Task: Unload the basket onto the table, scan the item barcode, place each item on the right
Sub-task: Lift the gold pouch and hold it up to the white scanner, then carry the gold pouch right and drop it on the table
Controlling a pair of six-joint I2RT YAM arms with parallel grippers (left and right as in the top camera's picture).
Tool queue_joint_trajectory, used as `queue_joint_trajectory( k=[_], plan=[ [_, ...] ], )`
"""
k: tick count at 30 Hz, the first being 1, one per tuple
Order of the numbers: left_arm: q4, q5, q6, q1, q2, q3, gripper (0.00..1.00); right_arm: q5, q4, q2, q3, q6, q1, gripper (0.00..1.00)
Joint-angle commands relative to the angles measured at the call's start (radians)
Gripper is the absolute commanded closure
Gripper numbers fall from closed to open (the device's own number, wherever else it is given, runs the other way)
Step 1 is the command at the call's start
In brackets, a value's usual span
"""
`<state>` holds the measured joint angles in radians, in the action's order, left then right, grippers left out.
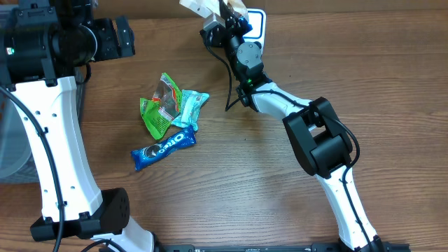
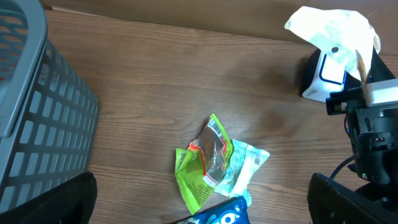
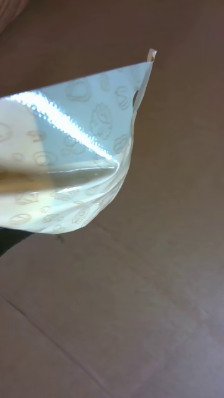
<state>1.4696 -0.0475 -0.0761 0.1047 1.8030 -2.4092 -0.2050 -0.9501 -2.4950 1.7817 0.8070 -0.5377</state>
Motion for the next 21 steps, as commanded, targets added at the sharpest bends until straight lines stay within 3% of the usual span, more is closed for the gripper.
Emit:
queue_joint_trajectory(
  k=[1, 10, 17, 21],
  plan=[
    [-0.001, 0.003, -0.01, 0.0, 0.008, -0.003, 0.0, 0.009, -0.014, 0.003, 0.018, -0.014, -0.005, 0.96],
    [-0.001, 0.003, -0.01, 0.0, 0.008, -0.003, 0.0, -0.035, -0.074, 0.014, 0.018, -0.025, -0.007, 0.96],
    [-0.001, 0.003, -0.01, 0.0, 0.008, -0.003, 0.0, -0.201, 0.067, 0.099, 0.018, -0.21, -0.031, 0.96],
    [-0.001, 0.003, -0.01, 0.0, 0.008, -0.003, 0.0, -0.308, 0.194, 0.182, 0.018, -0.219, -0.064, 0.96]
  ],
)
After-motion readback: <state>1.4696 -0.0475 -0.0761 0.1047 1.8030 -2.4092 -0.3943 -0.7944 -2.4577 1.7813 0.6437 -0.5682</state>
